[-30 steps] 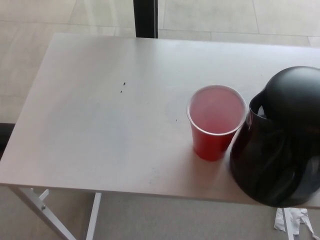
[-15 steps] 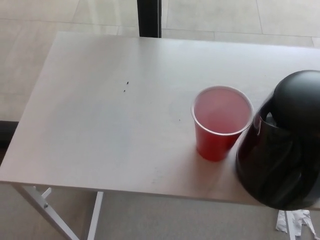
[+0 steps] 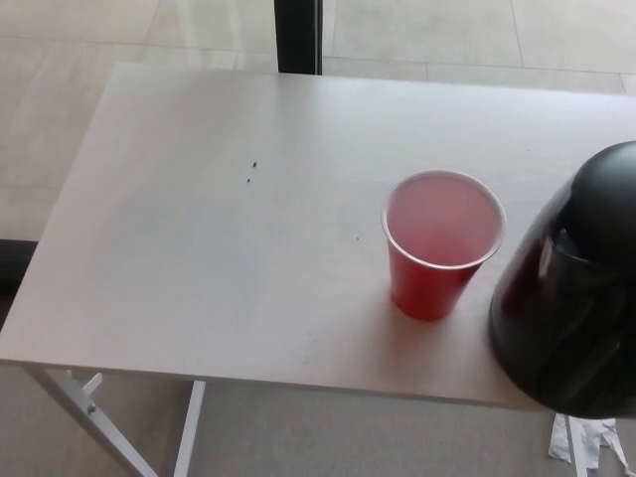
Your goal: The robot uses its right hand to lift up a kettle kept on the middle of the desk by its handle and tilt it into a glass kept next to it to pour out water
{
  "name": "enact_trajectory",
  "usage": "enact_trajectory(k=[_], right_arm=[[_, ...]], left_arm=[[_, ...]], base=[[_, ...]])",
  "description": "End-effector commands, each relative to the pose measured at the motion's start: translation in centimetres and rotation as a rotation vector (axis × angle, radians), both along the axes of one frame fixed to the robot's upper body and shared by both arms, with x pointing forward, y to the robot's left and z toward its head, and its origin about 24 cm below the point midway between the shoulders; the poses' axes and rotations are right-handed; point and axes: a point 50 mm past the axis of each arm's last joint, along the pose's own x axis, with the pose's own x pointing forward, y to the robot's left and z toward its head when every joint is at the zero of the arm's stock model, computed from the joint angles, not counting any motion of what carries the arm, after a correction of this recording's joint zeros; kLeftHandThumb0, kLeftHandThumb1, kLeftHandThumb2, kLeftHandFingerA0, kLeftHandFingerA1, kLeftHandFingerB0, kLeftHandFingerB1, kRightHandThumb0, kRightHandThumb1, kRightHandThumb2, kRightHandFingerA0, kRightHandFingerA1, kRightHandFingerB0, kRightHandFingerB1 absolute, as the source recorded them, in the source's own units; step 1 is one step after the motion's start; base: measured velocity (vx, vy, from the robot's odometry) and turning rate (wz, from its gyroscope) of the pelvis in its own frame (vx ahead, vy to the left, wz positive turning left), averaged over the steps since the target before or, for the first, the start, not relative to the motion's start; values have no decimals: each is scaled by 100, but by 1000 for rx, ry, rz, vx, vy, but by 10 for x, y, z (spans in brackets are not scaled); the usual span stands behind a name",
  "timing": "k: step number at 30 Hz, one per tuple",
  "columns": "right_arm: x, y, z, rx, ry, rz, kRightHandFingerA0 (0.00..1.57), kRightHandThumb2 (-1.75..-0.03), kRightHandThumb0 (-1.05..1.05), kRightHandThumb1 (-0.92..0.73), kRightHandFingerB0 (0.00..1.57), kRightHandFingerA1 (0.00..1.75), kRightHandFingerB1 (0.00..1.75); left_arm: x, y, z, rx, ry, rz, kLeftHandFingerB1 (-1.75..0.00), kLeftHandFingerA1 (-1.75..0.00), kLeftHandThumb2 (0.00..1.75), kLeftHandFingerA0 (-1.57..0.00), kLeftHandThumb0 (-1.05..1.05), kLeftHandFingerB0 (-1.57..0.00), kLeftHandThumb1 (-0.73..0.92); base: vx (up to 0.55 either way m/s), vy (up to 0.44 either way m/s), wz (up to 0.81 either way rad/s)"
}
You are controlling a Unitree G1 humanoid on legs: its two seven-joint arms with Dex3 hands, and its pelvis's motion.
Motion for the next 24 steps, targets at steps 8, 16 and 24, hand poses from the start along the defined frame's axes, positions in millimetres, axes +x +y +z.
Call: enact_trajectory(k=[8,16,24], right_arm=[[7,-7,21,332,-68,-238,93,-93,-15,-64,66,175,168],[19,7,35,382,-77,-273,93,-78,-18,-74,65,175,168],[28,21,41,399,-83,-220,89,-129,-13,-45,71,175,167]], left_arm=[[3,8,11,40,1,7,-80,-59,98,-65,-105,-46,70],[5,6,12,44,0,-12,-81,-57,130,-68,-105,-47,52],[9,5,12,30,-3,-16,-79,-59,97,-64,-105,-45,70]], base=[[0,0,0],[0,0,0],[0,0,0]])
